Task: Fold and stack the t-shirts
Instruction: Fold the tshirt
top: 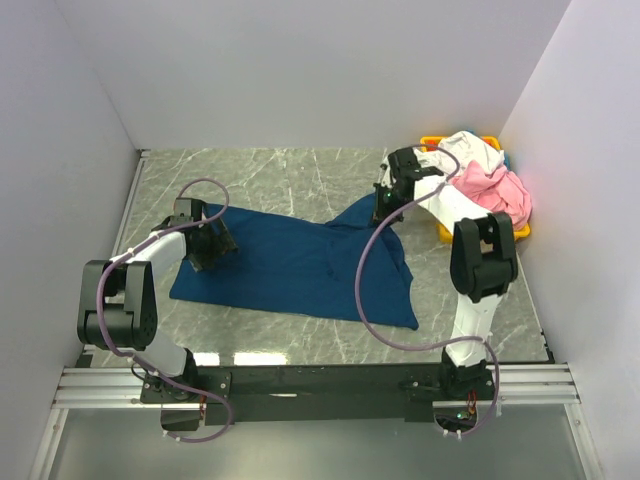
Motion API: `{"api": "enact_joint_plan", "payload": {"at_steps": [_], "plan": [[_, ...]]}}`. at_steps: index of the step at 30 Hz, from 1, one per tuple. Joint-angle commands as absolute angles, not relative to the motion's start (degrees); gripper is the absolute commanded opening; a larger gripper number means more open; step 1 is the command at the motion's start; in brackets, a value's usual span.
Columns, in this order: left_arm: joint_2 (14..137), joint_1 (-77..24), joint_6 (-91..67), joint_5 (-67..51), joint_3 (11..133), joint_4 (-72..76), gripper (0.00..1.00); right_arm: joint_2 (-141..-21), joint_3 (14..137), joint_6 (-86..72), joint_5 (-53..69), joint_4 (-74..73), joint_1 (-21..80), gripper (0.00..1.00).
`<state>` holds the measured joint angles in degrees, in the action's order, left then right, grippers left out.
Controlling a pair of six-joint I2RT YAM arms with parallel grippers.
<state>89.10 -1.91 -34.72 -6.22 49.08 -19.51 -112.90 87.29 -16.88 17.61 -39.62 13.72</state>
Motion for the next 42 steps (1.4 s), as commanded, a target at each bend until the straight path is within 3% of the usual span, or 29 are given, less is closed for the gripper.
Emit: {"api": "enact_joint_plan", "payload": {"at_steps": [1, 4, 7, 8, 14, 19, 32, 42], "plan": [[88.51, -1.93, -34.63, -6.68, 48.69, -18.19, 0.82, -105.13, 85.52, -16.79, 18.9, -36.32, 13.71, 0.01], [88.5, -1.93, -34.45, -6.77, 48.52, -18.28, 0.82, -104.15, 84.2, -16.7, 17.06, -35.51, 13.71, 0.04], [88.77, -1.93, -34.45, -7.03, 48.52, -18.37, 0.82, -106.78, 84.73, -16.61, 13.54, -38.22, 13.71, 0.2], [88.68, -1.93, -34.37, -7.03, 48.52, -18.46, 0.82, -107.48, 84.73, -17.05, 10.58, -39.1, 13.71, 0.29], [87.8, -1.93, -34.01, -6.24, 48.08, -18.98, 0.82, -105.21, 81.92, -18.11, 3.52, -39.9, 13.8, 0.45], [85.7, -1.93, -34.28, -4.66, 47.55, -18.89, 0.82, -100.64, 79.37, -18.54, 3.24, -40.69, 14.33, 0.46], [83.76, -1.85, -31.55, -0.18, 49.57, -21.97, 0.84, -80.35, 54.25, -23.64, 5.97, -46.4, 14.41, 0.47], [87.62, -1.32, -30.41, -0.18, 49.13, -22.06, 0.86, -74.27, 43.07, -27.24, 8.44, -47.54, 14.68, 0.47]]}}
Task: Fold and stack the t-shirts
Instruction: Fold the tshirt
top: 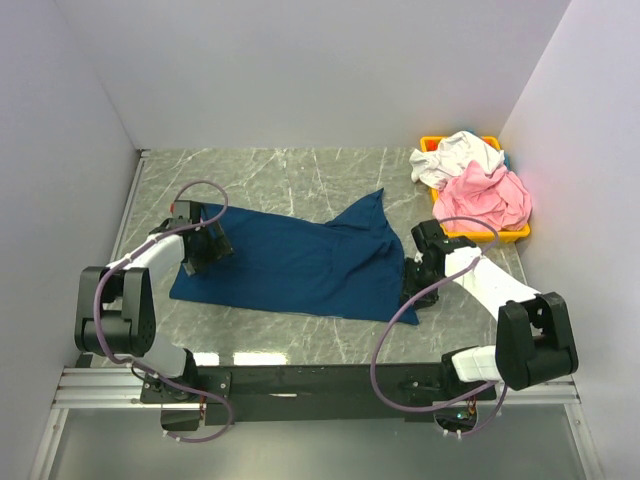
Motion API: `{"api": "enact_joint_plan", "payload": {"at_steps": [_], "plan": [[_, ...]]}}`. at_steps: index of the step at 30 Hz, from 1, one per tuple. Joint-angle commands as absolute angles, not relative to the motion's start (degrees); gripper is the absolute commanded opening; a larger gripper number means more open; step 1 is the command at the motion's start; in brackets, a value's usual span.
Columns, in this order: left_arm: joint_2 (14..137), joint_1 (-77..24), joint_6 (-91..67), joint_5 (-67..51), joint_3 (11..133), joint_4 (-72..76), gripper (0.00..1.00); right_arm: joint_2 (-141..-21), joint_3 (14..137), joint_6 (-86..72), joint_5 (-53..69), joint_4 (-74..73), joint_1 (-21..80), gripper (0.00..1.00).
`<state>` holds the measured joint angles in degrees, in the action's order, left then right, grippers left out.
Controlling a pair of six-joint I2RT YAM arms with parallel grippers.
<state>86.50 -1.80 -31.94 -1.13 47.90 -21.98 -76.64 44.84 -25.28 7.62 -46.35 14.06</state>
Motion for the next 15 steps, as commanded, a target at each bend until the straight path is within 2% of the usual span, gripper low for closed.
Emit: {"api": "enact_joint_plan", "payload": {"at_steps": [1, 15], "plan": [[88.24, -1.23, -30.32, -0.18, 49.04, -21.89, 0.86, -74.53, 43.94, -27.33, 7.57, -47.9, 14.76, 0.47], [88.77, 1.93, -30.06, -1.76, 47.55, -21.18, 0.86, -75.23, 38.32, -33.4, 7.73, -49.22, 14.85, 0.47]]}}
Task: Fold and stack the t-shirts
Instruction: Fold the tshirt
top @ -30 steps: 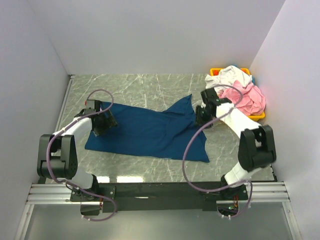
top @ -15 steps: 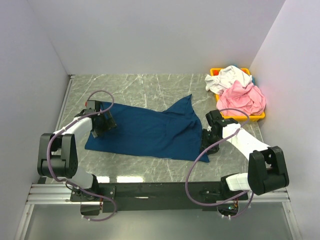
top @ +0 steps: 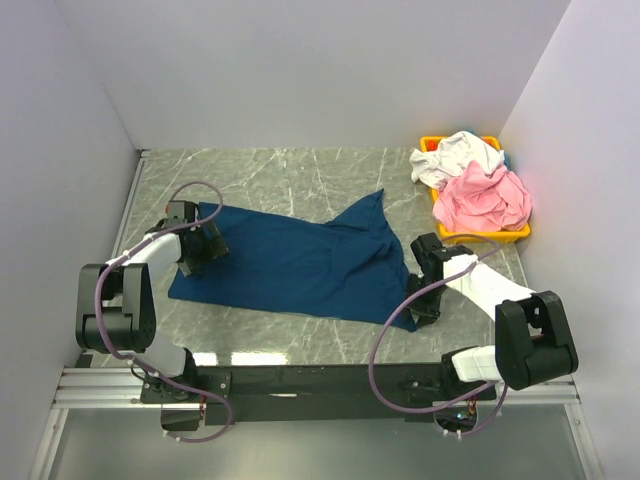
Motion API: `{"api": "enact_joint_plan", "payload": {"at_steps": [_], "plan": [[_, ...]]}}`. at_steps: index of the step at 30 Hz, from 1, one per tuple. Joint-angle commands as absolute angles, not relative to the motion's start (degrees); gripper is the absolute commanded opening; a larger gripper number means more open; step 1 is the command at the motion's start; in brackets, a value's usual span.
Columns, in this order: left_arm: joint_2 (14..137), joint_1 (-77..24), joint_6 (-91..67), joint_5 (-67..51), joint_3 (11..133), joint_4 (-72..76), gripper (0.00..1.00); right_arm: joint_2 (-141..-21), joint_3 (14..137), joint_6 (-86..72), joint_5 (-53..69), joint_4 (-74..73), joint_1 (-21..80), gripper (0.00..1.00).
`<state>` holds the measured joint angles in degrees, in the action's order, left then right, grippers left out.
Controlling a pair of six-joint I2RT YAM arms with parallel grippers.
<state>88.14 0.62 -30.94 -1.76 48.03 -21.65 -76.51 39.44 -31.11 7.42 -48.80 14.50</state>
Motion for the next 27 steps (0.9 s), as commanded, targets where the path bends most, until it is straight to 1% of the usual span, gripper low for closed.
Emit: {"api": "enact_joint_plan", "payload": {"at_steps": [1, 8, 11, 12, 14, 15, 17, 18, 20, 24, 27], "plan": [[88.94, 2.02, -30.15, -2.37, 47.55, -21.18, 0.86, -75.58, 38.32, -33.66, 7.73, -49.22, 15.03, 0.48], [89.73, 2.55, -30.41, -3.51, 47.29, -20.48, 0.86, -77.17, 37.53, -34.72, 8.0, -47.11, 15.56, 0.48], [90.09, 3.07, -30.58, -4.13, 46.94, -20.22, 0.86, -77.43, 37.53, -35.07, 8.35, -46.32, 15.64, 0.45], [90.0, 3.51, -30.67, -4.13, 46.67, -20.13, 0.86, -77.34, 37.7, -35.24, 8.44, -46.06, 15.64, 0.39], [89.74, 3.95, -30.94, -4.57, 45.97, -19.87, 0.86, -77.26, 37.97, -35.16, 8.44, -45.88, 15.56, 0.32], [89.3, 4.48, -31.02, -4.92, 45.79, -19.69, 0.86, -77.34, 38.66, -35.16, 8.26, -46.05, 15.64, 0.26], [88.95, 5.18, -31.2, -5.18, 45.44, -19.6, 0.84, -77.34, 39.72, -34.72, 7.65, -46.58, 15.56, 0.19], [88.42, 5.27, -31.29, -5.62, 45.44, -19.51, 0.84, -77.43, 40.94, -34.63, 7.3, -47.1, 15.64, 0.09], [87.98, 5.62, -31.29, -5.71, 45.53, -19.51, 0.81, -77.26, 42.44, -34.19, 6.42, -47.98, 15.47, 0.01], [86.31, 6.32, -31.55, -4.75, 45.35, -20.12, 0.79, -74.8, 46.22, -33.66, 3.87, -50.97, 15.64, 0.0], [86.13, 7.29, -31.99, -4.31, 44.04, -20.39, 0.79, -72.86, 46.94, -33.66, 1.94, -52.81, 15.47, 0.0]]}}
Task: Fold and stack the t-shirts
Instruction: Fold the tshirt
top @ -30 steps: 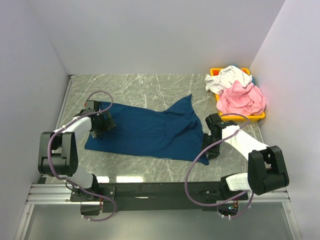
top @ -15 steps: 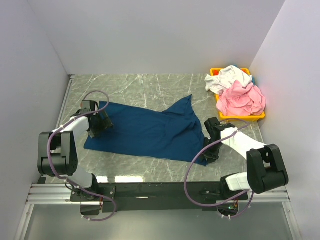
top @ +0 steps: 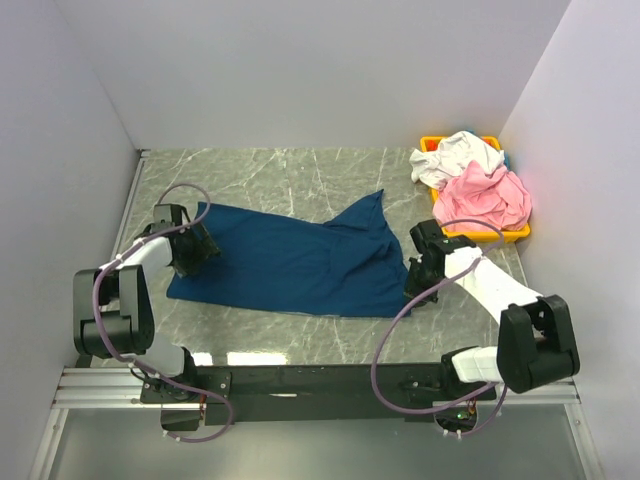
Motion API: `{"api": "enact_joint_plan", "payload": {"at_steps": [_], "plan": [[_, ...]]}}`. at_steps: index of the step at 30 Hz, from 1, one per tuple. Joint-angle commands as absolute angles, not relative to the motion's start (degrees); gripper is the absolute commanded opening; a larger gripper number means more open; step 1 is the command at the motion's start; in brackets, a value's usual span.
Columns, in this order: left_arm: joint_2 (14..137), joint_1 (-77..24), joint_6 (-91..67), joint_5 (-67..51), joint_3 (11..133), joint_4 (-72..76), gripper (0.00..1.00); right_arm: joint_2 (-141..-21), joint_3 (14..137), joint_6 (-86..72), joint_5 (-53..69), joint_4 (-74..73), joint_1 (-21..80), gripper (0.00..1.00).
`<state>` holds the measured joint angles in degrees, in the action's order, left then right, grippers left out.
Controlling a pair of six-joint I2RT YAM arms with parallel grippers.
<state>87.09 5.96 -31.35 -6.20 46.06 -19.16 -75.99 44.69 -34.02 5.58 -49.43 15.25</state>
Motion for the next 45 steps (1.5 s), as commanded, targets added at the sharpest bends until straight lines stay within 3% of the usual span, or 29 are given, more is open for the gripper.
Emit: {"api": "enact_joint_plan", "payload": {"at_steps": [1, 19, 20, 23, 26, 33, 45], "plan": [[86.13, 7.47, -32.17, -4.39, 43.16, -20.48, 0.79, -72.51, 46.67, -33.66, 1.76, -53.43, 15.47, 0.0], [71.64, 7.91, -39.02, -4.74, 40.95, -33.83, 0.85, -65.75, 43.86, -39.28, 0.35, -70.66, 15.64, 0.02], [71.11, 7.91, -38.94, -4.66, 41.31, -34.45, 0.85, -65.48, 44.12, -39.37, 0.35, -71.1, 15.64, 0.06], [69.79, 7.91, -38.76, -4.31, 43.41, -35.77, 0.87, -65.56, 46.31, -38.76, 0.35, -72.24, 15.56, 0.43], [71.53, 7.91, -38.85, -4.22, 47.89, -35.42, 0.88, -67.32, 52.8, -37.62, 0.09, -71.99, 15.56, 0.57], [81.46, 8.0, -34.99, -2.99, 60.89, -30.77, 0.86, -77.32, 72.05, -32.96, 0.44, -63.38, 15.64, 0.57], [97.2, 8.09, -28.92, -6.94, 71.19, -25.4, 0.81, -101.67, 81.9, -27.6, 5.89, -39.82, 15.73, 0.54]]}}
